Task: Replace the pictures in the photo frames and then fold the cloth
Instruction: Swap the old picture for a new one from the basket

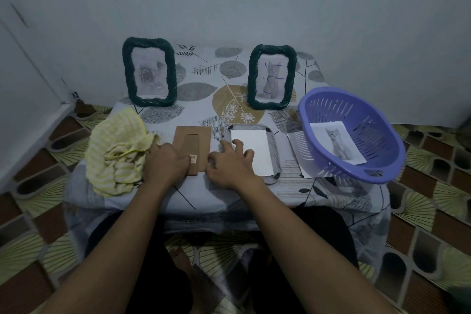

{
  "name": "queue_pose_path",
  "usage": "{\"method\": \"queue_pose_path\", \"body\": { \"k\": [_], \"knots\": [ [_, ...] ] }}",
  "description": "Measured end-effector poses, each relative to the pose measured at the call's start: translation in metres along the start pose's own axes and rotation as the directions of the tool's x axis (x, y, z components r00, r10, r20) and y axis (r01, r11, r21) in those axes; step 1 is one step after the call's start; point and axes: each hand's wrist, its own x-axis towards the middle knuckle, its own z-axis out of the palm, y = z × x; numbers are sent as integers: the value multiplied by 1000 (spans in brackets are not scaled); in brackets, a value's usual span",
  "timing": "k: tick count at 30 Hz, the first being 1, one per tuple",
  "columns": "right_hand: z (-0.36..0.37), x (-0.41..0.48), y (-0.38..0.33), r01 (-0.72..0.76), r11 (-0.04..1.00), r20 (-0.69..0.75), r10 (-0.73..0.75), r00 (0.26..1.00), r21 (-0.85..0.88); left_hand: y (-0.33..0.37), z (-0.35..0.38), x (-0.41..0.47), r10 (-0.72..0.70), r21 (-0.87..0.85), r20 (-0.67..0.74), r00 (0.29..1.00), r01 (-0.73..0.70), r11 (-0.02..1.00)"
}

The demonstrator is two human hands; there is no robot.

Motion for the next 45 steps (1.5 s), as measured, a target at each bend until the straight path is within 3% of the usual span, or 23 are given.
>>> {"method": "queue_pose_path", "body": {
  "k": [5, 9, 17, 22, 25, 27, 29, 39, 45],
  "knots": [
    [-3, 2, -2, -40, 999, 32, 40, 999, 1, 4, -14, -2, -67, -304, -8, 998, 61, 951],
    [-4, 6, -3, -82, 996, 98, 84, 992, -24, 5, -21, -4, -112, -544, -42, 993, 72, 836],
    [-13, 1, -3, -109, 992, 100, 103, 990, 61, 16, -26, -8, -128, -828, 22, 992, 90, 553],
    [-28, 0, 8, -156, 926, -3, 167, 986, 343, 30, -33, -15, -89, -929, 48, 995, 78, 363],
    [-34, -1, 25, -122, 753, -83, 228, 970, 647, 41, -31, -18, -33, -949, 57, 998, 65, 307],
    [-36, -7, 39, -64, 642, -150, 274, 950, 764, 49, -26, -22, 3, -946, 48, 999, 44, 321],
    [-38, -11, 54, -34, 610, -213, 328, 920, 792, 56, -20, -25, 18, -937, 47, 999, 38, 347],
    [-35, -35, 110, -138, 640, -247, 473, 846, 756, 91, 26, -43, 29, -849, 73, 997, 47, 526],
    [-20, -36, 124, -243, 714, -200, 475, 857, 657, 91, 42, -51, 91, -698, -17, 996, -77, 712]
  ]
}}
